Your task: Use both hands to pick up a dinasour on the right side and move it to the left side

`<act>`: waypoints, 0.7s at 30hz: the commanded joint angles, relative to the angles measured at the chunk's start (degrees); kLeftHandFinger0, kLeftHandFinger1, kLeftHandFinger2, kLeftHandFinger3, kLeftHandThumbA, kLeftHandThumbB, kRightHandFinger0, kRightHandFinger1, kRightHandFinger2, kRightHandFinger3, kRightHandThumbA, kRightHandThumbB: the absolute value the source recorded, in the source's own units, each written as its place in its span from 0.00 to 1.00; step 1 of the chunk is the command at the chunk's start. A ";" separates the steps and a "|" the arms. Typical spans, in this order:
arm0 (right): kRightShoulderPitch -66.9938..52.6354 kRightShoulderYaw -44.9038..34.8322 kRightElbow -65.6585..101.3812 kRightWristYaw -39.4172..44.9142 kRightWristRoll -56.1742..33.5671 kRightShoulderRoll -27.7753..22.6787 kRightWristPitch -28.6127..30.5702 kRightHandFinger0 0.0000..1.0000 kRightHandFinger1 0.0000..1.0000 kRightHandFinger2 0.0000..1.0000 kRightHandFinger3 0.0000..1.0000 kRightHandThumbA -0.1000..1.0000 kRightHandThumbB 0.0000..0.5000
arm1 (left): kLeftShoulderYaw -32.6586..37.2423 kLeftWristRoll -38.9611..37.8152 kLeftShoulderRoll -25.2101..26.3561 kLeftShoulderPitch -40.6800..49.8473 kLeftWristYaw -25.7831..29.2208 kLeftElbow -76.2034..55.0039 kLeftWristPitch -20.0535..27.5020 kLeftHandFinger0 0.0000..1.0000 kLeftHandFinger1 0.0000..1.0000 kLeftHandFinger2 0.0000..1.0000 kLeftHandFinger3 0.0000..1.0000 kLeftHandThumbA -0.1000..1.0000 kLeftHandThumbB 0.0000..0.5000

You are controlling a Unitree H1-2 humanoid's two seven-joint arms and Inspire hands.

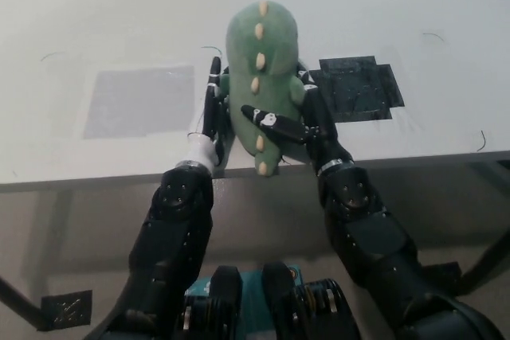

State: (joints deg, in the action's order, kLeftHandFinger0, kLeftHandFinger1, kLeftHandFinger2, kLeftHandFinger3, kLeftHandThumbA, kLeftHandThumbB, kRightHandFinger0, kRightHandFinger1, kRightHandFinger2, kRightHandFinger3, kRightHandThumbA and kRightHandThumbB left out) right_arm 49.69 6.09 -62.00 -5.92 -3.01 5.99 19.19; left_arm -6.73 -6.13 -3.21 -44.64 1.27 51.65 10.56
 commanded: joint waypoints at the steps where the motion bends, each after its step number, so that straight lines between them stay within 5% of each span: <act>1: 4.28 2.75 -1.22 3.65 3.06 4.55 -4.54 1.00 1.00 1.00 1.00 1.00 0.21 | -0.07 -0.89 0.09 -0.12 -0.39 -2.48 -2.95 1.00 1.00 1.00 1.00 1.00 0.00; 5: 6.44 3.29 -3.16 3.68 3.02 5.04 -4.91 1.00 1.00 1.00 1.00 1.00 0.31 | -1.89 -3.48 0.72 -0.51 -0.92 -3.84 -6.10 1.00 1.00 1.00 1.00 1.00 0.04; 12: 10.42 4.01 -7.89 4.13 3.08 6.12 -4.19 1.00 1.00 1.00 1.00 1.00 0.19 | -3.19 -4.25 2.54 -0.82 -0.97 -5.76 -8.74 1.00 1.00 1.00 1.00 1.00 0.26; 15: 11.45 4.15 -8.81 3.94 3.65 6.31 -4.71 1.00 1.00 1.00 1.00 1.00 0.28 | -3.99 -5.06 2.65 -1.25 -0.75 -5.69 -9.03 1.00 1.00 1.00 1.00 1.00 0.29; 21: 13.86 5.10 -11.87 4.24 4.89 8.34 -3.92 1.00 1.00 1.00 1.00 1.00 0.24 | -6.26 -6.87 4.40 -0.29 -0.97 -7.76 -9.85 1.00 1.00 1.00 1.00 1.00 0.18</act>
State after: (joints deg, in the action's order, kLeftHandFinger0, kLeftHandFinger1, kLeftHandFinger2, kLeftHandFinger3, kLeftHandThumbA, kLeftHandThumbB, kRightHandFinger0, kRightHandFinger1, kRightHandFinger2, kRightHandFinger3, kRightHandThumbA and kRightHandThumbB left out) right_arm 59.51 8.95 -72.82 -5.91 -1.11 9.27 16.35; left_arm -12.36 -10.97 0.13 -43.73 1.21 46.32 2.81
